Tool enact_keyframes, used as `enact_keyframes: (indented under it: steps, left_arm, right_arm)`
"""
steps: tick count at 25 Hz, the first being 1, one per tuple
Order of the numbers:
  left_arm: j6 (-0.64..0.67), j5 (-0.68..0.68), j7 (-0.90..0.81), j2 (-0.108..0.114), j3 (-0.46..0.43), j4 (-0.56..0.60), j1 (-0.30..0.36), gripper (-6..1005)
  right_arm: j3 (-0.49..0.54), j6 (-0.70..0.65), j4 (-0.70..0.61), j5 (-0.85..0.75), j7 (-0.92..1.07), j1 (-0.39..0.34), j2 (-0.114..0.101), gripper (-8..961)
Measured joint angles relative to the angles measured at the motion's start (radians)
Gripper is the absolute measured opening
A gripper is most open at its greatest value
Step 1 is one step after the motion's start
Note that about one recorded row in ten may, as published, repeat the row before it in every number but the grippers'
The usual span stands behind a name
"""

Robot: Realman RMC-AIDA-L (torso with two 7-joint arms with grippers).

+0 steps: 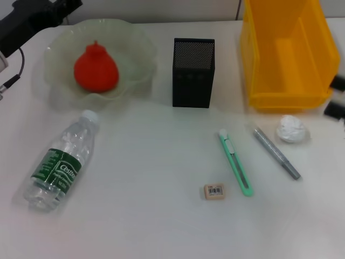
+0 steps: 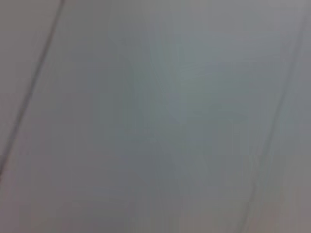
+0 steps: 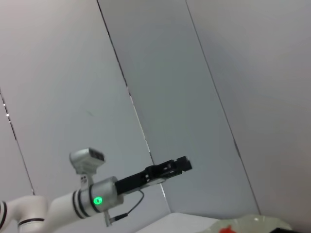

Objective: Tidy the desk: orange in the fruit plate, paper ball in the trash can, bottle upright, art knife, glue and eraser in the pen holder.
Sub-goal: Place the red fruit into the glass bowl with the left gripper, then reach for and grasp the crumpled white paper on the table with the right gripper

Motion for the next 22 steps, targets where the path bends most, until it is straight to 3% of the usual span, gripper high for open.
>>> enact_keyframes:
  steps: [1, 2, 4, 6, 7, 8, 11, 12, 13, 15, 16, 17, 19, 20, 22]
  left_arm:
    - [0.000, 0.000, 0.000, 0.000, 0.000, 0.000, 0.000, 649]
    - [0.095, 0.016, -0.008, 0.010, 0.005, 0.006, 0.011, 688]
    - [0.160, 0.039, -0.012, 0.018, 0.016, 0.015, 0.018, 766]
    - [0.251, 0.085, -0.015, 0.032, 0.055, 0.042, 0.032, 786]
    - [0.317, 0.138, -0.020, 0.040, 0.100, 0.079, 0.053, 796]
    - [0.317, 0.138, -0.020, 0.040, 0.100, 0.079, 0.053, 806]
    - [0.361, 0.216, -0.024, 0.041, 0.156, 0.125, 0.079, 836]
    - [0.373, 0.274, -0.029, 0.042, 0.180, 0.141, 0.083, 846]
    - [0.373, 0.274, -0.029, 0.042, 0.180, 0.141, 0.083, 845]
    - [0.380, 0.322, -0.036, 0.043, 0.187, 0.145, 0.083, 843]
    - [0.380, 0.333, -0.038, 0.043, 0.185, 0.145, 0.084, 842]
    - [0.375, 0.342, -0.039, 0.040, 0.183, 0.144, 0.086, 841]
    - [0.371, 0.343, -0.039, 0.039, 0.183, 0.144, 0.087, 841]
    - [0.366, 0.345, -0.039, 0.038, 0.184, 0.143, 0.087, 840]
    - [0.364, 0.347, -0.039, 0.037, 0.184, 0.143, 0.088, 840]
  right_arm:
    - [0.000, 0.000, 0.000, 0.000, 0.000, 0.000, 0.000, 768]
    - [-0.012, -0.011, -0.135, 0.005, 0.149, 0.028, -0.007, 768]
    - [-0.022, -0.013, -0.207, 0.004, 0.219, 0.039, -0.010, 766]
    - [-0.068, -0.017, -0.387, -0.012, 0.382, 0.052, -0.012, 765]
    - [-0.131, -0.022, -0.590, -0.059, 0.544, 0.066, -0.012, 764]
    - [-0.131, -0.022, -0.590, -0.059, 0.544, 0.066, -0.012, 764]
    - [-0.227, -0.038, -0.848, -0.199, 0.742, 0.093, -0.009, 762]
    - [-0.329, -0.049, -0.993, -0.322, 0.854, 0.115, -0.008, 761]
    - [-0.329, -0.049, -0.993, -0.322, 0.854, 0.115, -0.008, 760]
    - [-0.447, -0.052, -1.091, -0.446, 0.939, 0.130, -0.006, 759]
    - [-0.508, -0.052, -1.124, -0.517, 0.970, 0.137, 0.000, 759]
    - [-0.611, -0.042, -1.149, -0.641, 1.000, 0.145, 0.018, 758]
    - [-0.651, -0.028, -1.142, -0.693, 1.009, 0.149, 0.028, 757]
    - [-0.736, 0.025, -1.093, -0.777, 1.031, 0.151, 0.041, 756]
    - [-0.779, 0.068, -1.052, -0.800, 1.047, 0.149, 0.042, 755]
